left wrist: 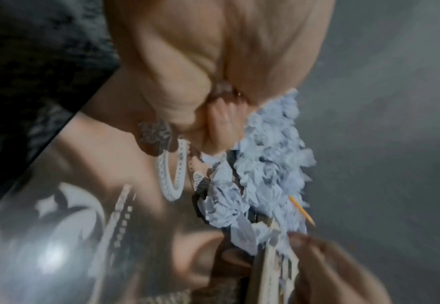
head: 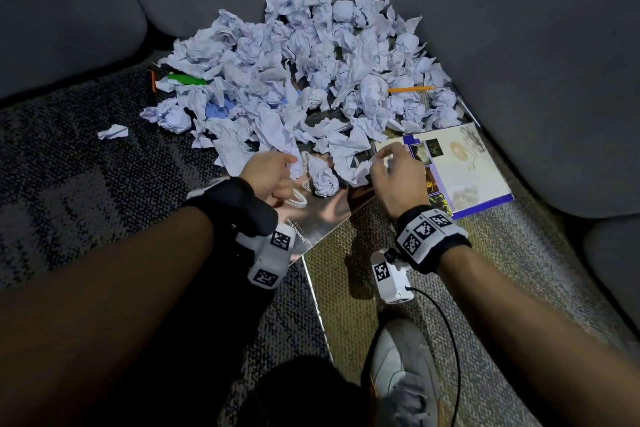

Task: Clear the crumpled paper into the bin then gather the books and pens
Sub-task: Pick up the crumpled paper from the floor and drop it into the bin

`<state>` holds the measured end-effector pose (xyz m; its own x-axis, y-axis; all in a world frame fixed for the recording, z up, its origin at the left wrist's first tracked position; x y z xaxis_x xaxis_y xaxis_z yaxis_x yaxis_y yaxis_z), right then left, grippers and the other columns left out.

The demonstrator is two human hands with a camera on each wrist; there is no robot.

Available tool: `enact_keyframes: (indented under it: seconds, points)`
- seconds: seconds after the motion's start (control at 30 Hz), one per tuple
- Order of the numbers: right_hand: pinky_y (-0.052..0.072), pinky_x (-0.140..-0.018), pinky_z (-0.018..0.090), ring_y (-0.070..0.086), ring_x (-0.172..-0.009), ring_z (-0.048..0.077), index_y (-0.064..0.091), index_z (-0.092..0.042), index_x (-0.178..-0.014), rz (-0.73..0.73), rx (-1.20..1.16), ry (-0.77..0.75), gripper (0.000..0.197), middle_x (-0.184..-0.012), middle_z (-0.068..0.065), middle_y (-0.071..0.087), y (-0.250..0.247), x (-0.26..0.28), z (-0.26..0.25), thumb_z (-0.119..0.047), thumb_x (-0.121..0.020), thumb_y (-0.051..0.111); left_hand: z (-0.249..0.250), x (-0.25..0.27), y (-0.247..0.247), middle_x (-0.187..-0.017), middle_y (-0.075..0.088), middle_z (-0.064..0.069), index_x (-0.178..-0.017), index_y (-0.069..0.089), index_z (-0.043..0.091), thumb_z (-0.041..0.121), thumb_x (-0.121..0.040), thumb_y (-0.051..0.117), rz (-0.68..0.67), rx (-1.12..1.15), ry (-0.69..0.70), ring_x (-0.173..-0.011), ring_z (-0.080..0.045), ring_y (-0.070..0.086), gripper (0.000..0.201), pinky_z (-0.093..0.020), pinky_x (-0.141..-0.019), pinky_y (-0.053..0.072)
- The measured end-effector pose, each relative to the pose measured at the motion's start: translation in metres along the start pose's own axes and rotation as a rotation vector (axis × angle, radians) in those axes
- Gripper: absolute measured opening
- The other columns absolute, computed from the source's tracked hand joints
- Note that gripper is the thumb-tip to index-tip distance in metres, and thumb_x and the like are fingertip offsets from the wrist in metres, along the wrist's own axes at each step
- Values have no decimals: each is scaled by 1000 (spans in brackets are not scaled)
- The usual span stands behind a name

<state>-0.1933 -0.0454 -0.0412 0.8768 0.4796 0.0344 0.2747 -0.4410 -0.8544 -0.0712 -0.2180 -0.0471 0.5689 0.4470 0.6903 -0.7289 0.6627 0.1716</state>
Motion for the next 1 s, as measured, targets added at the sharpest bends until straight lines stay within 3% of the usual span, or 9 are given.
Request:
enact_keyframes:
  seconds: [0.13, 0.23, 0.37, 0.5, 0.67, 0.73, 0.83, 0.9, 1.0]
  points:
    - [43, -93, 38, 48, -116, 38, 31, -2, -140, -116, 191, 42, 79, -132, 25, 41, 7, 2, -7, -62, -89, 43, 28, -10, -5, -70, 53, -7, -95, 57, 4, 15, -95, 36, 345, -759, 515, -60, -25, 48, 24, -29, -56, 35]
    - [38, -105, 50, 34, -129, 46, 15, -8, -149, -235, 283, 119, 113, -142, 30, 27, 21, 3, -18, -88, -72, 31, 33, -18, -12, -80, 59, -14, -96, 49, 7, 27, -95, 39, 436, -1023, 702, -76, -31, 53, 23, -37, -65, 43]
    - [45, -96, 51, 44, -121, 43, 14, -11, -149, -250, 333, 44, 122, -138, 28, 32, 42, 5, -30, -96, -63, 26, 22, -41, -19, -105, 54, -15, -105, 47, 8, 52, -89, 46, 492, -1184, 761, -104, -32, 45, 47, -42, -87, 35]
    - [39, -93, 48, 40, -116, 37, 17, -9, -148, -205, 361, -79, 120, -131, 20, 37, 60, 12, -39, -93, -64, 30, 0, -58, -17, -120, 40, -15, -124, 42, 9, 70, -78, 45, 350, -1317, 758, -115, -32, 37, 76, -44, -101, 32]
    - [34, -99, 49, 35, -123, 37, 18, -8, -148, -182, 389, -105, 109, -146, 21, 27, 72, 8, -35, -85, -72, 34, -17, -65, -20, -138, 28, -19, -138, 35, 8, 70, -77, 52, 279, -1425, 742, -133, -36, 24, 89, -48, -115, 19]
    - [31, -103, 50, 31, -129, 38, 10, -9, -151, -172, 378, -96, 108, -153, 21, 18, 72, 6, -34, -83, -75, 33, -18, -65, -23, -152, 16, -20, -138, 36, 6, 70, -80, 48, 293, -1480, 775, -143, -38, 8, 87, -51, -118, 6]
    - [23, -109, 55, 21, -138, 38, -2, -13, -153, -133, 347, -137, 109, -159, 19, 4, 72, 4, -30, -80, -75, 37, -18, -70, -25, -160, 1, -9, -139, 38, 5, 71, -83, 41, 269, -1520, 787, -147, -34, -7, 86, -52, -117, -5]
    - [20, -113, 56, 15, -143, 37, -4, -16, -153, -108, 328, -182, 109, -159, 19, 1, 71, 1, -30, -79, -75, 40, -18, -73, -27, -160, 8, -5, -137, 39, 3, 66, -84, 41, 241, -1477, 816, -148, -32, 0, 82, -51, -119, 0]
    - [15, -115, 58, 8, -147, 37, -4, -19, -154, -86, 332, -276, 111, -160, 20, -1, 69, -12, -33, -77, -72, 44, -15, -78, -31, -146, 39, -14, -133, 43, 1, 52, -84, 50, 235, -1287, 878, -139, -33, 29, 71, -45, -116, 19]
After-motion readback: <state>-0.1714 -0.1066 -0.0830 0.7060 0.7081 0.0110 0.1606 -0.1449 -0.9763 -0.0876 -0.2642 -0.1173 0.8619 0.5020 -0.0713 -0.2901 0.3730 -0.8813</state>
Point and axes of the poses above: each hand's wrist, its own x-axis away from the middle knuckle, its own y-axis out of the palm, z = x × y, the point moved 1 cm from there along -x, towards the middle knuckle
